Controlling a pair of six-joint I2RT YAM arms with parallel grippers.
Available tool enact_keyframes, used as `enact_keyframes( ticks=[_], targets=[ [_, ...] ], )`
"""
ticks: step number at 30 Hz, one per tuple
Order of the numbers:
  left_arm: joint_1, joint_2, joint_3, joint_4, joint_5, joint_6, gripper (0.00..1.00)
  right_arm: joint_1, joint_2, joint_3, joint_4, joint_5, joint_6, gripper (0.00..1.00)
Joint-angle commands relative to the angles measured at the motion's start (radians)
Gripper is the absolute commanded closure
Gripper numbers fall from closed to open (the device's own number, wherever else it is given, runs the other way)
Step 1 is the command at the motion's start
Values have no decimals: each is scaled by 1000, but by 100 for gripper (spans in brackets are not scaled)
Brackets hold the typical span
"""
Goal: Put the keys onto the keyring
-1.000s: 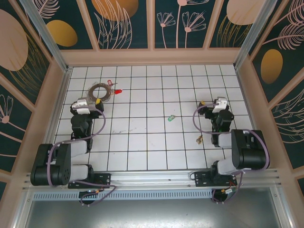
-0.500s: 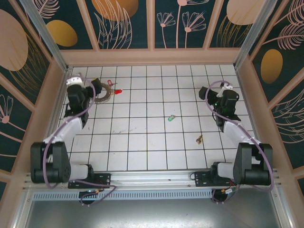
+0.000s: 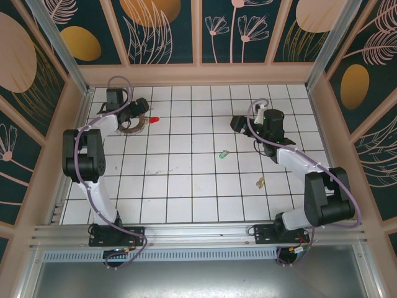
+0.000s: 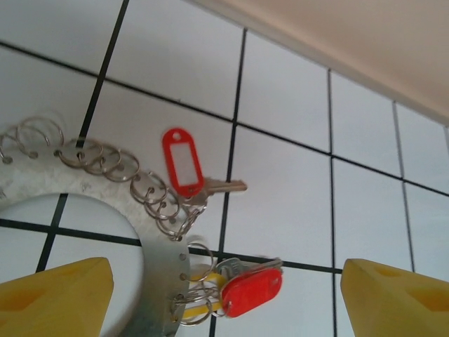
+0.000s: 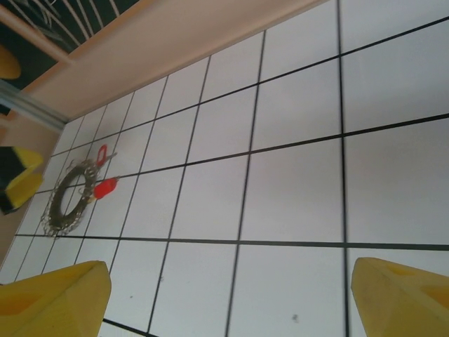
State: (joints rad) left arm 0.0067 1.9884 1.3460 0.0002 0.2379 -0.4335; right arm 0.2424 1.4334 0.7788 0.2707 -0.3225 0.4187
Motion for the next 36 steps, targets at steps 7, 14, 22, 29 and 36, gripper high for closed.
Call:
enact_keyframes(
  ticks=[7, 14, 22, 29, 36],
  targets=[
    [3, 135, 168, -161, 3, -7, 15, 70, 58, 71, -29, 11, 53, 11],
    [3, 203, 230, -224, -10, -11, 15, 93, 94, 94, -46, 23, 63, 10],
    [3, 204, 205, -233, 44, -11, 16, 98, 120, 109, -64, 31, 77, 10],
    [1, 163, 107, -207, 122, -28, 18, 101, 126, 113, -77, 45, 91, 10],
    [-3, 75, -44, -127, 184, -51, 25, 105, 143, 117, -76, 42, 95, 10]
  ],
)
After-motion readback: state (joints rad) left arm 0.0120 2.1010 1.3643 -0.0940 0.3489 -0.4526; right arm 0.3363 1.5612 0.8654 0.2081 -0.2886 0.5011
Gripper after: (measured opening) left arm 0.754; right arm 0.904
